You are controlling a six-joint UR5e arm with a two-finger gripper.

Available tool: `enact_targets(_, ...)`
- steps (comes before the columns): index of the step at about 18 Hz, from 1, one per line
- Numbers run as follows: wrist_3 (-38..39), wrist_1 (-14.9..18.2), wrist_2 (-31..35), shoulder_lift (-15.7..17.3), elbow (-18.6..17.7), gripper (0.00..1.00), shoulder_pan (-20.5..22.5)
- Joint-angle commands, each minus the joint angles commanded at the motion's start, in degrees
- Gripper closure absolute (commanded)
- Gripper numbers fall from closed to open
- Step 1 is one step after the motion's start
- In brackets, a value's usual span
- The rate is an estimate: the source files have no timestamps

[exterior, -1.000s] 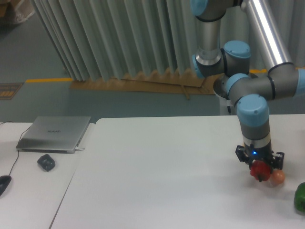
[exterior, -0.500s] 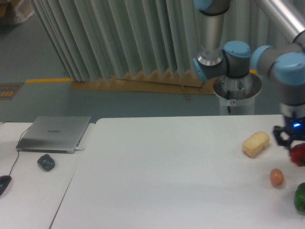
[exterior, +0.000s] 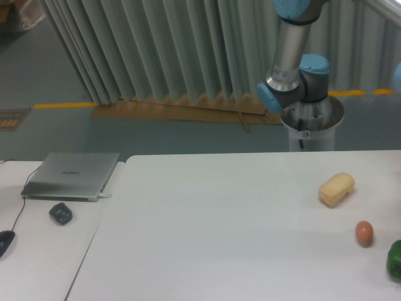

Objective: Place the red peppers in a basket

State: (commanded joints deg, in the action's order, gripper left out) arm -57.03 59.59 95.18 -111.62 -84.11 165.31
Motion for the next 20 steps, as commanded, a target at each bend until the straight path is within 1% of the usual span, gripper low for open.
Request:
enact_targets(3,-0.81,-0.26,0.09,-1.49,-0.88,0.50,1.50)
enact_targets(4,-0.89,-0.18,0.09,-1.59,-0.97,0.44,1.68)
enact_targets(5,-1.16,-0.18,0.09,-1.76,-0.97,0.26,1.85)
enact_targets(6,-1.77,-0.26,0.09,-1.76,-0.97,0.00,1.77)
enact_targets(12,-1.77,-0.18,0.18,-1.50,-1.14,0.00,1.06)
enact_targets(16,-2.04,-0.09,0.27,-0.45,-0.79,0.00,-2.09)
enact_targets(18,-0.81,0.35,0.09,0.95,-0.96,0.00,-5.86)
enact_targets(19,-0.81,0.96,0.09,3.05,-2.10,0.00,-8.66)
enact_targets(20,-0.72,1.75,0.18,3.51,-2.63,0.00,-10.96)
